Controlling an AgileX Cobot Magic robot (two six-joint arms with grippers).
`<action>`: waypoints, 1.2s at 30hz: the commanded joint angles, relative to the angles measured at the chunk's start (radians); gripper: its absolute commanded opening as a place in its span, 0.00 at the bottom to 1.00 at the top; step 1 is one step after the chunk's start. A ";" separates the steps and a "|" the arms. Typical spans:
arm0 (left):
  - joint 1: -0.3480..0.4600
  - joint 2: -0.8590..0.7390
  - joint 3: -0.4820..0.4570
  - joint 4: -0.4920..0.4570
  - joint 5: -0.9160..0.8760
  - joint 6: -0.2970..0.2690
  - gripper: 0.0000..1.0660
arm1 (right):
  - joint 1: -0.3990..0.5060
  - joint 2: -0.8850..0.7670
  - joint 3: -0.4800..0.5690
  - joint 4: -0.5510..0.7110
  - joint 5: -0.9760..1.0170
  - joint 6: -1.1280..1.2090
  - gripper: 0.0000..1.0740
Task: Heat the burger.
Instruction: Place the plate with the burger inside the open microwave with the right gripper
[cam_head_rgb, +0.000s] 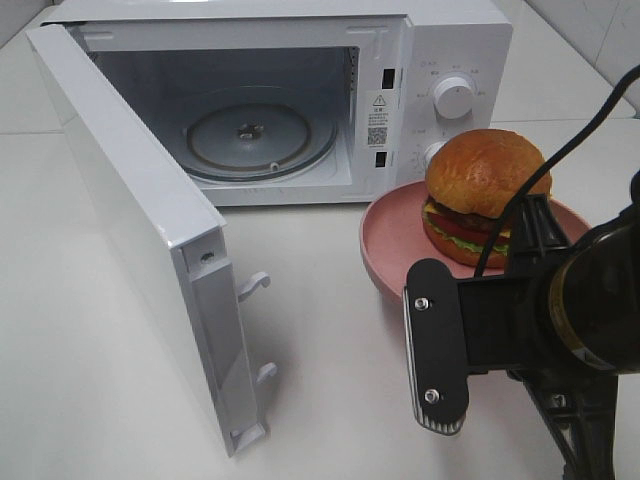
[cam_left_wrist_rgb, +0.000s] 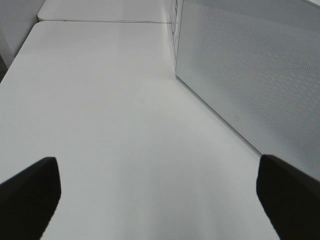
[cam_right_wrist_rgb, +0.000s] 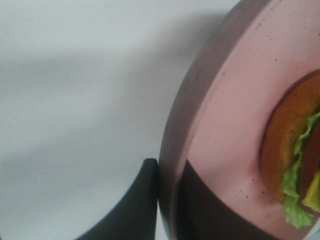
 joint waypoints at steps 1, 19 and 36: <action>0.002 -0.015 -0.001 -0.006 -0.009 -0.002 0.96 | 0.002 -0.005 -0.002 -0.062 -0.022 -0.046 0.03; 0.002 -0.015 -0.001 -0.006 -0.009 -0.002 0.96 | 0.002 -0.005 -0.002 -0.063 -0.204 -0.308 0.03; 0.002 -0.015 -0.001 -0.006 -0.009 -0.002 0.96 | -0.002 -0.005 -0.002 0.004 -0.249 -0.509 0.03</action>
